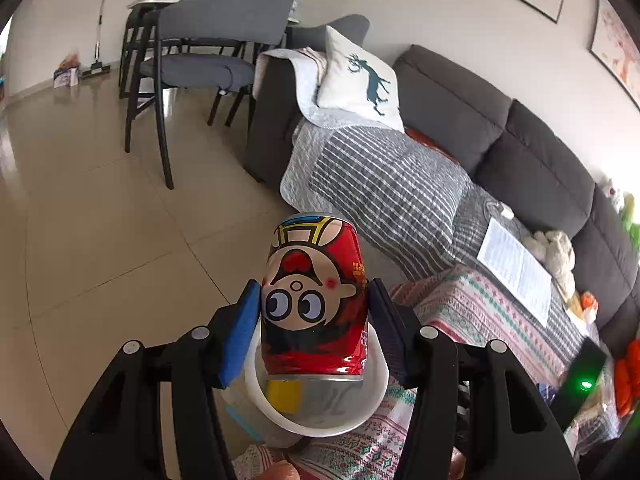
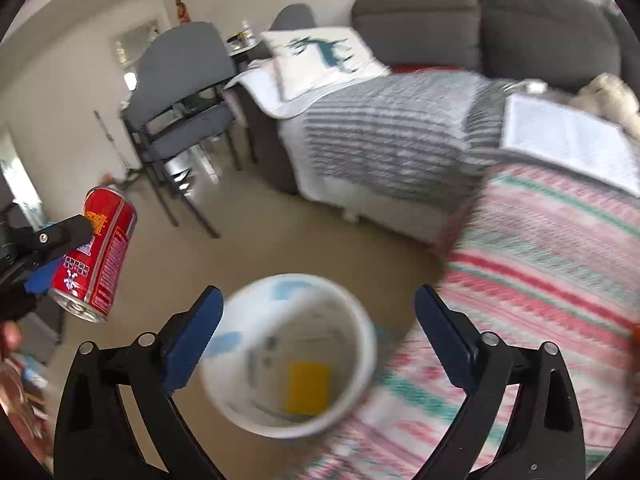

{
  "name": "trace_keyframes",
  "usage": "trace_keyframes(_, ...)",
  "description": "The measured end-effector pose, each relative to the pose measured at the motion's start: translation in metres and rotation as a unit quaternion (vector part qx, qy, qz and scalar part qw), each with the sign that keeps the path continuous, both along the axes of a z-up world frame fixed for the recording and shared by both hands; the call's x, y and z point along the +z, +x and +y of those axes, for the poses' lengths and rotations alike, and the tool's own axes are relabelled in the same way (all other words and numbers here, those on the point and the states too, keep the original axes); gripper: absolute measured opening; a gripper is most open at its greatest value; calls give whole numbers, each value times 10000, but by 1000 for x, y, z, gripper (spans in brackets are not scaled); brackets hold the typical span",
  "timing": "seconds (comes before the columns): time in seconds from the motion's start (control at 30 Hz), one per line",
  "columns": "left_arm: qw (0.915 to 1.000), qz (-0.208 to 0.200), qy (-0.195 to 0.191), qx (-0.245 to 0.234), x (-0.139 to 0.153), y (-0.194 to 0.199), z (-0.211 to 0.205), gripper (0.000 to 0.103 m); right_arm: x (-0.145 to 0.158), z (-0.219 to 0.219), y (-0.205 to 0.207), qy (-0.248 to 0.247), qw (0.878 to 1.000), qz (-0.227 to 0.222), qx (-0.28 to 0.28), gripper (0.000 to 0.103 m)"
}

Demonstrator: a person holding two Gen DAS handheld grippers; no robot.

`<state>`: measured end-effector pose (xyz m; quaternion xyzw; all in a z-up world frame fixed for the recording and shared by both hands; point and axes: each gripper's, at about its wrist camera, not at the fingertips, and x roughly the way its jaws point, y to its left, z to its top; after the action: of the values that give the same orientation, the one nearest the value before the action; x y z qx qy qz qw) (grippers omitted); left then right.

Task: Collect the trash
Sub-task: 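Carry can and sponge over the white bin and open both tools to drop them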

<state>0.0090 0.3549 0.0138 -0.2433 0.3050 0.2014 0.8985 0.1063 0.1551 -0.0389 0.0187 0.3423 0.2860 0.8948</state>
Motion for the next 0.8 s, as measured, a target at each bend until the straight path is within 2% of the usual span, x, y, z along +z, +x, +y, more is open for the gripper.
trace_keyframes(0.1,9998,153,-40,-123,-6,6,-4,55,4,-30,-9,-204,9994,-165,-231,96)
trace_keyframes(0.23,9970,617,-349,-324,-28,21,-9,55,2,-68,-21,-417,9978,-236,-453,96)
trace_keyframes(0.4,9917,1003,-674,-440,-51,36,-13,55,-6,-117,-37,-554,9956,-187,-733,96)
trace_keyframes(0.6,9900,1155,-680,-432,-64,50,-19,56,-16,-177,-47,-758,9904,-20,-1157,96)
trace_keyframes(0.63,9904,1144,-667,-408,-65,52,-20,57,-16,-186,-49,-791,9893,-45,-1227,96)
trace_keyframes(0.7,9910,1189,-544,-302,-64,54,-23,70,-14,-201,-54,-856,9867,-143,-1371,96)
trace_keyframes(0.8,9916,1161,-443,-358,-60,56,-35,71,-9,-225,-61,-866,9826,-255,-1621,96)
